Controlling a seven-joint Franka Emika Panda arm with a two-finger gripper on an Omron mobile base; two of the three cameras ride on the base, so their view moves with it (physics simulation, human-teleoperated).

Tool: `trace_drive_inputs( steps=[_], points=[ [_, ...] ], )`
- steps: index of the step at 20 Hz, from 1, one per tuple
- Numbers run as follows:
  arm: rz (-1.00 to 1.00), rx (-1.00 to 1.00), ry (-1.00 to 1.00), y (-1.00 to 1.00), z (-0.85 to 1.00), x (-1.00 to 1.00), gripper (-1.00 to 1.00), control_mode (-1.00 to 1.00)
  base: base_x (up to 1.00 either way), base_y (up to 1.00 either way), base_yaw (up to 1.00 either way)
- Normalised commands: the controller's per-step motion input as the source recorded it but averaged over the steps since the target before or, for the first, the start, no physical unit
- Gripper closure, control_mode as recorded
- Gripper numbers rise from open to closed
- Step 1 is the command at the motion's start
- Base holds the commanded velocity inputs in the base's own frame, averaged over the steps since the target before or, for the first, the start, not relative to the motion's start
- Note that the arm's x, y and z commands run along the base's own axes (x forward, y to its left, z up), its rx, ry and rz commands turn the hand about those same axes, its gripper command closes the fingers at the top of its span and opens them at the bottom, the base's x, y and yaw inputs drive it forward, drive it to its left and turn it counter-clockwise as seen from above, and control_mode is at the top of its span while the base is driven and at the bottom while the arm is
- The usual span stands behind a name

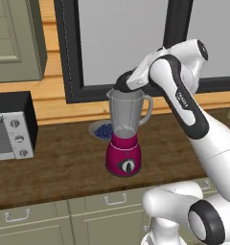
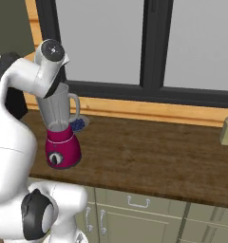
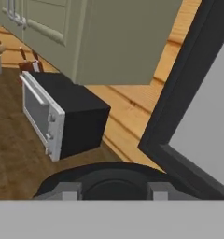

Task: Close the lid blender by securely placing the lid on top.

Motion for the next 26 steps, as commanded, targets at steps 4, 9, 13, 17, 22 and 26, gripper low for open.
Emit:
trace_drive_inputs(
  steps=[4, 9, 13, 17, 22, 26],
  points=[
    [0.04, 0.22, -0.02, -0.01, -0.29, 0.33, 1.0, -1.0, 0.0, 0.0, 0.0],
    [0.01, 0.15, -0.01, -0.07, -0.23, 0.1, 1.0, -1.0, 0.0, 0.0, 0.0],
    [0.01, 0.07, 0.0, -0.13, -0.08, 0.21, 1.0, -1.0, 0.0, 0.0, 0.0],
    [0.05, 0.02, 0.0, -0.08, -0.09, 0.23, 1.0, -1.0, 0.0, 0.0, 0.0],
    [0.07, 0.0, 0.0, 0.0, -0.2, 0.05, 1.0, -1.0, 0.0, 0.0, 0.0],
    [0.08, 0.0, 0.0, 0.0, -0.38, 0.0, 1.0, -1.0, 0.0, 0.0, 0.0]
  ],
)
